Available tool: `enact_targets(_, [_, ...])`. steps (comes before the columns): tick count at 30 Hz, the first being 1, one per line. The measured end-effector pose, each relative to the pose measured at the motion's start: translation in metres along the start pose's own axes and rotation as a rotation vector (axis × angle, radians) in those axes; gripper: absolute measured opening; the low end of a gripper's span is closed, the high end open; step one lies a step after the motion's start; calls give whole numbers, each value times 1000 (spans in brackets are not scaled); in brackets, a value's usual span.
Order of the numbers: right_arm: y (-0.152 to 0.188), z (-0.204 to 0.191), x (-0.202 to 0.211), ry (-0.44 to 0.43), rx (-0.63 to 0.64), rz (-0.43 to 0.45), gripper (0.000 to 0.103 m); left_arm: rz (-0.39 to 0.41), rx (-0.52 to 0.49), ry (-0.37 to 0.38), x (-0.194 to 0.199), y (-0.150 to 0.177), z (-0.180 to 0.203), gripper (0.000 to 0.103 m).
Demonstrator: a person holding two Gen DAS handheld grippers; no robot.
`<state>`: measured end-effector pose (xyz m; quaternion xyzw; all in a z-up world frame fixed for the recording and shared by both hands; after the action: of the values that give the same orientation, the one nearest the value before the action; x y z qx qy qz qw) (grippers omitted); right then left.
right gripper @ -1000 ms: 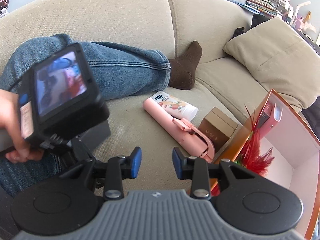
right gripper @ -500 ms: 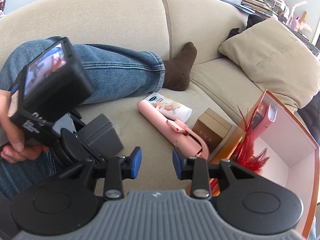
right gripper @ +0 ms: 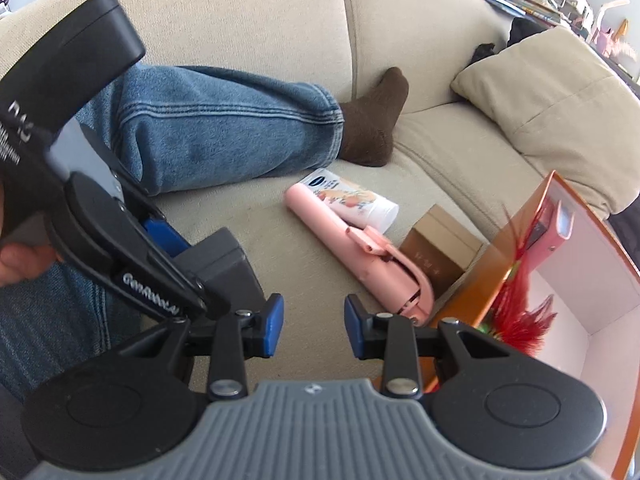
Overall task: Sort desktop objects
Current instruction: 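Grasp the Vaseline tube with the right tool while the left tool holds the black box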
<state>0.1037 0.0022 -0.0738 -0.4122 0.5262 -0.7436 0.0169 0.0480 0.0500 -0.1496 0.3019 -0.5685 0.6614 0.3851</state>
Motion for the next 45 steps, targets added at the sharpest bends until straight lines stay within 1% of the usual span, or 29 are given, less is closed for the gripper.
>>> enact_targets(1, [0,0,0,2,2,-1,35,4,-4,-6,0,0,1,55])
enact_targets(2, [-1,0,1,1,4,-1,35,3,-5,-11,0,-1,2,47])
enact_targets(6, [-7,6,4,1,14,2,35,0,-23,-29,0,-5,5,38])
enact_targets(8, [-11,9,3,-2,38,-1,35,25,-31,-43,5,-10,4,38])
enact_targets(10, [-16,13,3,-4,65,-3,35,56,-26,-35,11,-19,1,38])
enact_targets(12, [-23,18,2,-29,65,-7,34,77,-16,-34,13,-30,-3,38])
enact_targets(16, [-43,26,-10,-88,102,-21,33,88,-27,-82,7,-52,-14,38])
enact_targets(21, [-61,38,-45,-95,218,-76,33,85,16,-108,-9,-68,-28,38])
enact_targets(24, [-67,42,-71,-157,251,-121,32,71,48,-100,-19,-69,-35,38])
enact_targets(27, [-71,42,-100,-229,271,-186,30,69,60,-123,-25,-68,-41,38])
enact_targets(29, [-75,40,-121,-256,286,-225,30,68,65,-114,-27,-67,-43,38])
enact_targets(33, [-86,40,-161,-300,259,-291,32,66,73,-101,-29,-68,-45,38])
enact_targets(34, [-87,39,-170,-320,246,-307,33,64,77,-98,-30,-69,-46,38])
enact_targets(35, [-88,37,-178,-337,240,-322,37,61,82,-96,-30,-69,-46,38])
enact_targets(37, [-89,31,-194,-359,250,-343,39,55,86,-95,-30,-70,-47,38])
enact_targets(39, [-87,27,-205,-367,273,-364,41,50,88,-97,-31,-71,-47,38])
enact_targets(41, [-83,24,-214,-393,280,-388,43,47,89,-95,-32,-71,-47,38])
enact_targets(45, [-83,24,-227,-430,219,-413,45,50,92,-91,-32,-71,-48,38])
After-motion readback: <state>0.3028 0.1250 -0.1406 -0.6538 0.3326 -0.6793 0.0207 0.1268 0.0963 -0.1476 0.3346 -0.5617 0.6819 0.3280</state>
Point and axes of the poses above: each gripper's, at about its wrist camera, not at the fingertips, and x roughly against the way its jaws point, z to its right, y to its underside, the point moved 5 cm from there along -x, roughly the way its jaws point, and after that the axes turned 15 degrees about z, right-handed, at the moved point
